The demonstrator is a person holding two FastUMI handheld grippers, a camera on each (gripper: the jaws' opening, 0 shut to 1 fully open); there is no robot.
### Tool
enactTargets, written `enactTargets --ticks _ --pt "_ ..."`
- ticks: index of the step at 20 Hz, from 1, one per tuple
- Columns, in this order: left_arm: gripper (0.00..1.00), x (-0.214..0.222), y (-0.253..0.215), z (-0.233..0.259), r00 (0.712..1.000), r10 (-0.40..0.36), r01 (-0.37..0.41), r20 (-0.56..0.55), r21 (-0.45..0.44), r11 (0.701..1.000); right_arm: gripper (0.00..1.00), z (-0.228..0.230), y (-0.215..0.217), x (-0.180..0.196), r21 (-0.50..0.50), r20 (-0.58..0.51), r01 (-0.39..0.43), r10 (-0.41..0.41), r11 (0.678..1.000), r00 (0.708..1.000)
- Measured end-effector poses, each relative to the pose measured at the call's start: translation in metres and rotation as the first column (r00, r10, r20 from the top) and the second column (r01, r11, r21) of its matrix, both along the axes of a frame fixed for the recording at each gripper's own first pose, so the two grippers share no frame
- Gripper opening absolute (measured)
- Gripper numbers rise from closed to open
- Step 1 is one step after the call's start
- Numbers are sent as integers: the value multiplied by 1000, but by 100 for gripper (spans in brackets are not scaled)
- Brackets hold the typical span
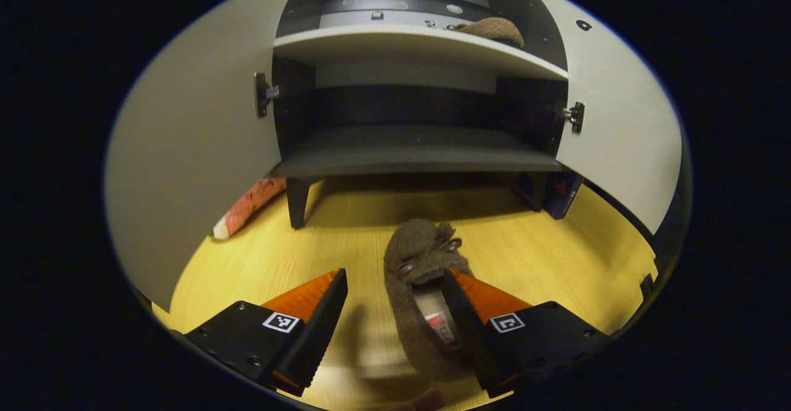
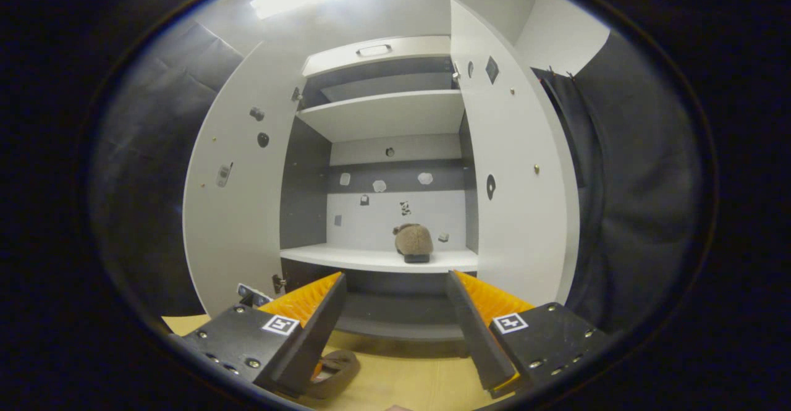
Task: Grab one shoe with the right hand and put it into the shoe cabinet, grab the other shoe with the left hand and put it into the shoe cabinet; then close the right door with the right hand and the left door with the left hand.
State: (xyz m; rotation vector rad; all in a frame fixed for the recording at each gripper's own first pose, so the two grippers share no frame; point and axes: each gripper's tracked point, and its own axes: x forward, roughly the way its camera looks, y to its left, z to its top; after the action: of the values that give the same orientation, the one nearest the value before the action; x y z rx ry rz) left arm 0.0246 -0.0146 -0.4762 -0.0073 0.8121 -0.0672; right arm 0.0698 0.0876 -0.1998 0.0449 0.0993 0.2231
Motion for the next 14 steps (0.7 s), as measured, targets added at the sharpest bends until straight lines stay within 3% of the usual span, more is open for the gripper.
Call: enactTargets --ticks 3,5,6,8,9,13,14 --pt "92 -11 -2 -23 997 6 -8 -79 -26 1000 98 -13 4 -6 4 -40 -17 17 1000 999" --pt "79 -3 0 -20 999 19 -20 -42 -17 1000 98 -16 1 -10 0 -52 -9 9 1000 999" --pt "64 2 4 -19 1000 11 -11 -20 11 1000 98 -16 -2 -13 -4 -52 2 -3 1000 999" --pt "51 -3 1 -28 998 -12 13 -65 15 1000 98 -14 -9 -21 -10 -51 25 -26 1000 998" --pt "54 -5 -4 -30 997 -16 15 -73 -16 1000 98 -13 -12 -27 -8 -52 31 -31 999 998" --pt "36 -2 -10 -41 995 -6 -2 -101 -75 997 98 -2 -28 -55 -2 -43 63 -63 998 997" --pt "25 0 -7 -38 996 5 -11 -89 -67 998 98 2 -32 -62 1 -39 72 -72 997 997"
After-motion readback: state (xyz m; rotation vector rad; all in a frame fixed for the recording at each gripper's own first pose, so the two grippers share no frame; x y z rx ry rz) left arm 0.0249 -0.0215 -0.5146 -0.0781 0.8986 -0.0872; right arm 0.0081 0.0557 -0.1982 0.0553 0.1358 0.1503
